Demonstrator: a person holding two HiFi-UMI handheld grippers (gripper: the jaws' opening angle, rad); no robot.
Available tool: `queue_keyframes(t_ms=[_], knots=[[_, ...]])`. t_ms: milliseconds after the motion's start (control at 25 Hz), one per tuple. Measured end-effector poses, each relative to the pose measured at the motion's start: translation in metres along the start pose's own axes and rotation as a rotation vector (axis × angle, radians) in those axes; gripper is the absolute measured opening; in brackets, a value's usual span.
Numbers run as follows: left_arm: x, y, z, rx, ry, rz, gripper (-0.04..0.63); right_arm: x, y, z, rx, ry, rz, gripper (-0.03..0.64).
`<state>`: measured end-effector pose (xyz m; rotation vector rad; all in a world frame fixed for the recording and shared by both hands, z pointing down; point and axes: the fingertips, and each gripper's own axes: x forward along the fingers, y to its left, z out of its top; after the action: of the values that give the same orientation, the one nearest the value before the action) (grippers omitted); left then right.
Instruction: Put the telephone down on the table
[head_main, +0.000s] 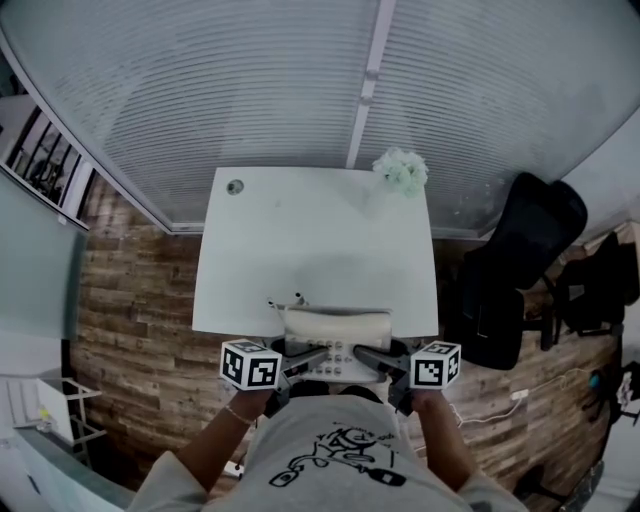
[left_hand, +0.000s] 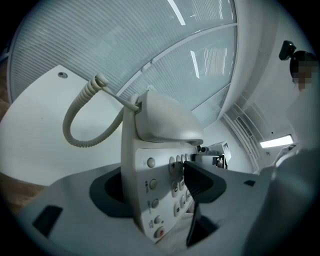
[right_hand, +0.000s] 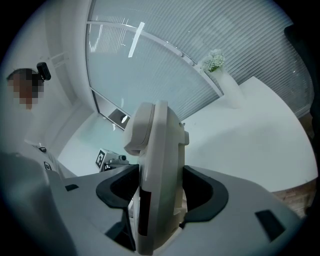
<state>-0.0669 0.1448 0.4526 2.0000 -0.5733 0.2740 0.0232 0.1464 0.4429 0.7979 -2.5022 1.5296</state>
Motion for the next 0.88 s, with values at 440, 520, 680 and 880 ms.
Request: queue_keyframes(t_ms=[440,520,680,880], knots=[[0.006,0.005,0.002,-0.032,0.005,-0.005,0.308,0.003,-0.008,0.002,0.027,0.013,-0.007,0.287],[0.007,0.006,0.003,-0.037,0.004,-0.001,0.308,0.004,-0.009,0.003,0.029,0.014,-0.006,0.287],[0.014,0.009,0.01,-0.041,0.003,0.006,0.308,0.005,-0.018,0.012,0.029,0.016,0.0,0.287],[0.029,0.013,0.023,-0.05,0.005,0.016,0.308,0.005,-0.031,0.028,0.036,0.02,0.013,0.287]])
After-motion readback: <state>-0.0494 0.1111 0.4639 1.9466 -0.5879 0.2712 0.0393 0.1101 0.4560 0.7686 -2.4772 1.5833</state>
